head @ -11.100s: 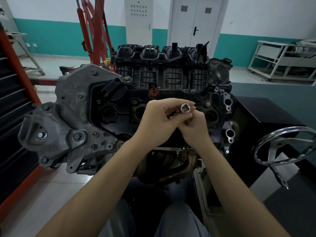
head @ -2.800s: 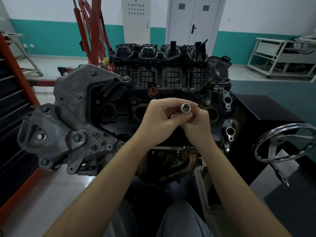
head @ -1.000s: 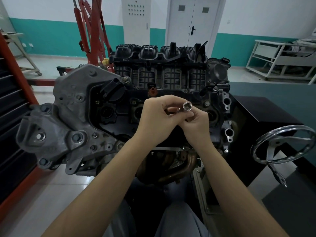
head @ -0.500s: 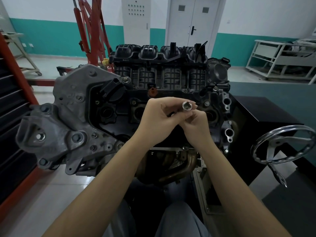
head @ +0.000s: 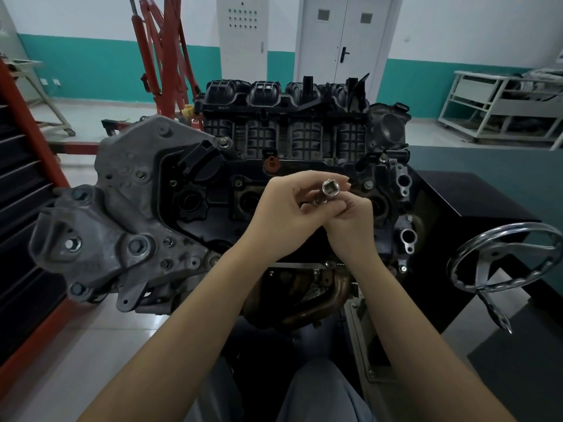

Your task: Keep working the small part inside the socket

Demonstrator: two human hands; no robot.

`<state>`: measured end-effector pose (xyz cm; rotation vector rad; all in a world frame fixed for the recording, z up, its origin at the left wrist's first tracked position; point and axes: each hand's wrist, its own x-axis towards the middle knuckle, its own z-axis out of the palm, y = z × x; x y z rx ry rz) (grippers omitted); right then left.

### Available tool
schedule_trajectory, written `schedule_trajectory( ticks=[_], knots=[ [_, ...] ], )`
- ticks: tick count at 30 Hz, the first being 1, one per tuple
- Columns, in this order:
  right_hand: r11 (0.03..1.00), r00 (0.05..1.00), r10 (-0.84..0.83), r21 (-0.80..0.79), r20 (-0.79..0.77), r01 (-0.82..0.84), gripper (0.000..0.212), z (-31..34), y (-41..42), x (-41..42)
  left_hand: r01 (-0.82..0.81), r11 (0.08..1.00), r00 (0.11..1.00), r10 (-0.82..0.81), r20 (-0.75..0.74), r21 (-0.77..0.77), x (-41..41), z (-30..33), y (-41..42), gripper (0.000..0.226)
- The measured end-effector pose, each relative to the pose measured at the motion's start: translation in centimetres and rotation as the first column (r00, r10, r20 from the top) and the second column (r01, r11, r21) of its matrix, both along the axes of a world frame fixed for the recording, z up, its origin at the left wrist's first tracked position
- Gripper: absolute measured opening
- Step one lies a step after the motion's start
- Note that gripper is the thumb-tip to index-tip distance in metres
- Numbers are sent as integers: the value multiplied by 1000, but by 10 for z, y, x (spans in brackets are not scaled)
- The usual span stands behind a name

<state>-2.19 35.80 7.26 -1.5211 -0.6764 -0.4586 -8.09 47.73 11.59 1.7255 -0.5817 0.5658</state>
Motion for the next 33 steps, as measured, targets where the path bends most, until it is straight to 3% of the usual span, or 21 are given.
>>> schedule_trajectory(
  ticks=[3, 9, 14, 20, 25, 30, 33],
  knots=[
    [1000, 1000, 14, 11, 10, -15, 23, -1, 0, -2, -103, 995, 994, 103, 37, 8, 1, -1, -2, 20],
    [1000, 1000, 17, -22, -16, -17, 27, 2, -1, -1, 63, 998, 998, -64, -20, -24, 0, 0, 2, 26],
    [1000, 1000, 19, 15, -8, -19, 16, -1, 1, 0, -143, 990, 989, 142, 42, 12, 2, -1, -3, 19],
    [1000, 999, 26, -3, -21, -26, 25, -2, -1, 0, -1, 1000, 1000, 1, -2, 0, -1, 2, 0, 21],
    [1000, 1000, -11, 20, -15, 11, 12, -5, 0, 1, -140, 989, 990, 139, 37, 38, 1, 1, -1, 17],
    [999, 1000, 26, -18, -16, -26, 33, 2, -2, -2, -15, 999, 1000, 15, -27, -34, 1, 2, -1, 21],
    [999, 999, -25, 27, -25, 25, 25, 0, 0, 0, -69, 997, 997, 68, -27, -25, 0, 0, -3, 22]
  ],
)
